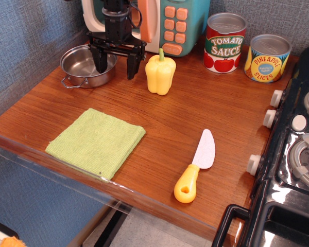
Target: Move the pan to the yellow tablecloth
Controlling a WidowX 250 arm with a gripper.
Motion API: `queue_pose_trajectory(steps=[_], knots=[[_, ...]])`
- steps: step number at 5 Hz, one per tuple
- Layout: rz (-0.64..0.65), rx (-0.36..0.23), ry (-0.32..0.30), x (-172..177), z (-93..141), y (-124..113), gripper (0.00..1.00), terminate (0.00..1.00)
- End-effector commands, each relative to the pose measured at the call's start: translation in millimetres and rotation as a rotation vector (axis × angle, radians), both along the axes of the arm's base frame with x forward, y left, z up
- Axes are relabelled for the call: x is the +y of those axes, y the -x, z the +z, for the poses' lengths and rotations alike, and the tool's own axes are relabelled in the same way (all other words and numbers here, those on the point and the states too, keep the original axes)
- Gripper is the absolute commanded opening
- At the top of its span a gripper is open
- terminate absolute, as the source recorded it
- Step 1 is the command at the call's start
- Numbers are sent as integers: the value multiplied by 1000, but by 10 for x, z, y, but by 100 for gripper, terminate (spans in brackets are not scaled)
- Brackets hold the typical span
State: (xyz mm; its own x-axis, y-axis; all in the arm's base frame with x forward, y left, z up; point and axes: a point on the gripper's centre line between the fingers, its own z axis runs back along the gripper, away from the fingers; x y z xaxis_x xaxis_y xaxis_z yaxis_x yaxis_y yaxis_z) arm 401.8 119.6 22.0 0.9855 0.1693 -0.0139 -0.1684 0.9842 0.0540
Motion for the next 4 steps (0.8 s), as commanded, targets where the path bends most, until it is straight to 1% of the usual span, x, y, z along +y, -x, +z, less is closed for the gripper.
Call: queue_pose_trajectory(steps=[1, 2, 4], knots=[[11, -60, -13, 77, 127, -60, 100, 0], [11, -71, -6, 85, 133, -39, 0, 0], [27, -77, -23, 104, 220, -2, 0, 0]])
